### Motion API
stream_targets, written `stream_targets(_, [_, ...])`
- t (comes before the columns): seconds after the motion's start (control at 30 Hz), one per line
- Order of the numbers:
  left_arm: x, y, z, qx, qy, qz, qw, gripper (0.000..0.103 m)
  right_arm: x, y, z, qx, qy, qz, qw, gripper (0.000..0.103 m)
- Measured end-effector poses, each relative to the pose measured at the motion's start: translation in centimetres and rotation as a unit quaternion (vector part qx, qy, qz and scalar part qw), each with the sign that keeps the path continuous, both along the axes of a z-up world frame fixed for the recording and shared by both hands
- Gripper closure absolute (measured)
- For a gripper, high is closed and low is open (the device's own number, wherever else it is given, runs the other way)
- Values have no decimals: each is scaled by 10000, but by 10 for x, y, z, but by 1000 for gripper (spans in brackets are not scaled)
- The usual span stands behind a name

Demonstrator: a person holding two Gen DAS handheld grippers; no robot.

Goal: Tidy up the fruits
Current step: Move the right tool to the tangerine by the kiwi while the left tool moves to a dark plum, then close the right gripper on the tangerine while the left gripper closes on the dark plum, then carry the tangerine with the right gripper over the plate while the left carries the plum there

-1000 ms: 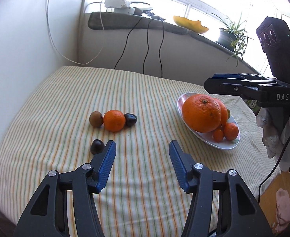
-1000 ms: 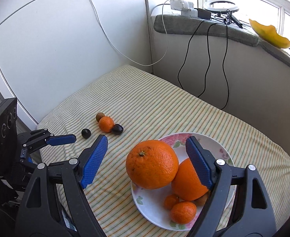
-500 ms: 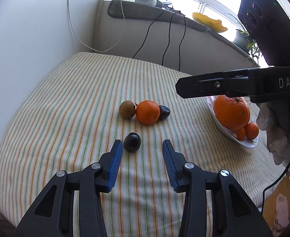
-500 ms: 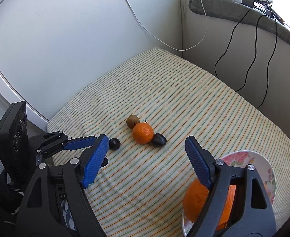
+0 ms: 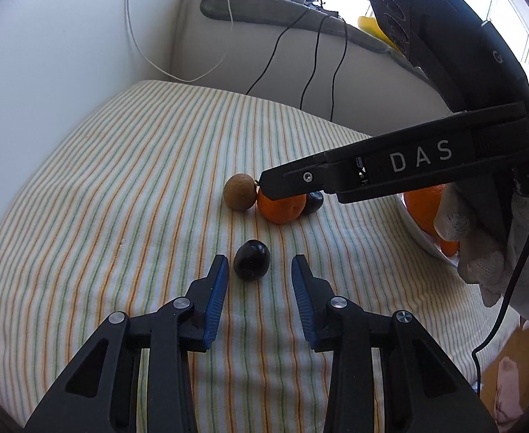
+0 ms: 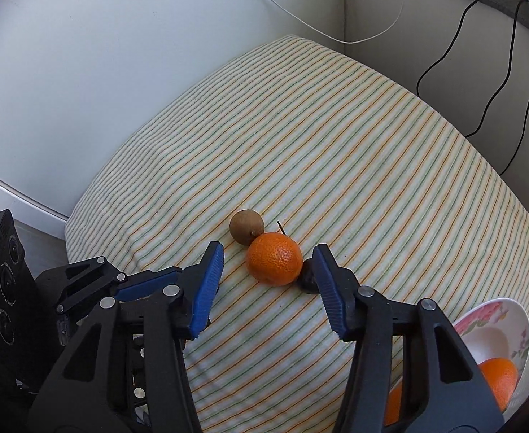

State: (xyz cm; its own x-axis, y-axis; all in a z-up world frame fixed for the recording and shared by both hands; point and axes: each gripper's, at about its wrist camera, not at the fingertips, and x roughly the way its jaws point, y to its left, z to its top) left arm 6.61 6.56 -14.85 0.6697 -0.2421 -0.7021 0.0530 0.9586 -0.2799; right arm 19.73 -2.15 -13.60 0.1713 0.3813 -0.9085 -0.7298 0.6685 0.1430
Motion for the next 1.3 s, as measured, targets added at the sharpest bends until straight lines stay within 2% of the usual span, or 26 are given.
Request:
stream_targets(0.27, [9, -3, -3, 37, 84, -27, 10000, 71, 2, 7, -12, -222, -37, 71, 9997, 56])
stream_targets(0.4, [18, -6, -5, 75, 110, -6, 9999, 74, 2, 6, -14, -301, -127, 77, 9994, 63])
stream_targets(0.57, [21, -4, -6, 37, 100, 46, 9999, 82, 3, 5, -13, -252, -146, 74, 9995, 66])
stream_targets(0.77, [19, -3, -5, -24, 76, 53, 10000, 83, 3, 2, -10, -126, -99, 5, 9999, 67])
stream_targets(0.97, [11, 1, -2, -84, 15, 52, 10000, 83, 3, -13, 1, 101, -47, -59, 9999, 67])
stream_targets(1.3, [1, 0, 17, -131, -194, -39, 9997, 83, -7, -36, 35, 487, -262, -129, 9984, 68])
